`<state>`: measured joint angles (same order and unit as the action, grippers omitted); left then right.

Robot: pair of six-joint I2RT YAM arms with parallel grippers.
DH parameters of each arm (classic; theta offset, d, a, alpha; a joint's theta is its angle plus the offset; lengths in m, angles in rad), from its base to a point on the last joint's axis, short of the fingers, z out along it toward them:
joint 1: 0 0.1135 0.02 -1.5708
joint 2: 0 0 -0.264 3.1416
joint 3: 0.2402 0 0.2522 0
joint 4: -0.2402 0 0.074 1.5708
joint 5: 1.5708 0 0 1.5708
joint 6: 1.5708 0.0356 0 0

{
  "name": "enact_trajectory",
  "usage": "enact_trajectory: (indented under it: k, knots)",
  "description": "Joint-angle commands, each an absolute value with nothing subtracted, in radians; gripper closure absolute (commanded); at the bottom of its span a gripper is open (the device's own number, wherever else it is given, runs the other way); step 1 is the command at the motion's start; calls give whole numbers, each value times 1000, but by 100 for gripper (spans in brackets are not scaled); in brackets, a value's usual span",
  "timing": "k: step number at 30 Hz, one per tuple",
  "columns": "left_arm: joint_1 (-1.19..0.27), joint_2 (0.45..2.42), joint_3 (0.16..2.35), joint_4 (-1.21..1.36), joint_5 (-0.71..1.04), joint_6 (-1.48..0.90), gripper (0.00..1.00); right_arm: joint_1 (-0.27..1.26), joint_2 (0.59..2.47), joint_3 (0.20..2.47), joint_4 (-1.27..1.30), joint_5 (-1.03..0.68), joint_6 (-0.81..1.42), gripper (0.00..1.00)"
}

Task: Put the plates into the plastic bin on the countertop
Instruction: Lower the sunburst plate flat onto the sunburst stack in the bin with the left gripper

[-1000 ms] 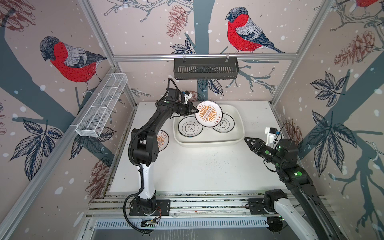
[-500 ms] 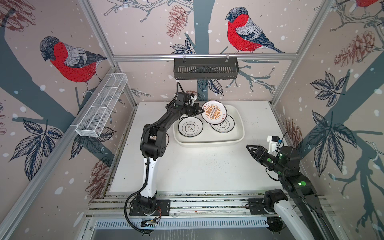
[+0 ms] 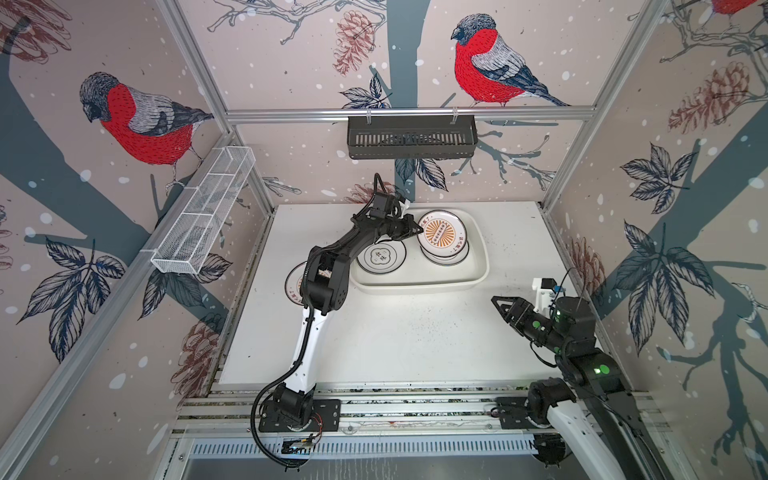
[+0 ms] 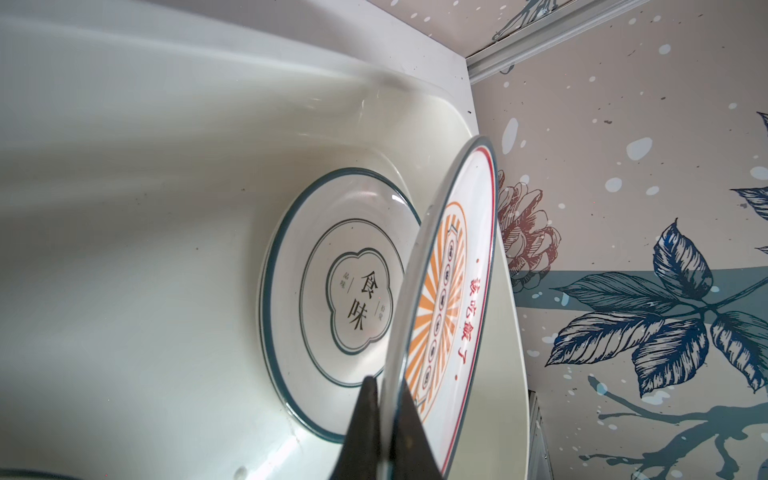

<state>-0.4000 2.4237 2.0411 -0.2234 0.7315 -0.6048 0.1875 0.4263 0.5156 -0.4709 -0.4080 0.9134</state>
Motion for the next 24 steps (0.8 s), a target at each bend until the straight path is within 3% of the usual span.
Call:
enact_trajectory:
  k: [1, 24]
  knots:
    - [-402, 2441, 2057, -172, 739, -623, 100, 187, 424, 513, -469, -397, 917, 49]
    - [-418, 2491, 2085, -163, 717, -627, 93, 188, 423, 459, -431, -402, 933, 49]
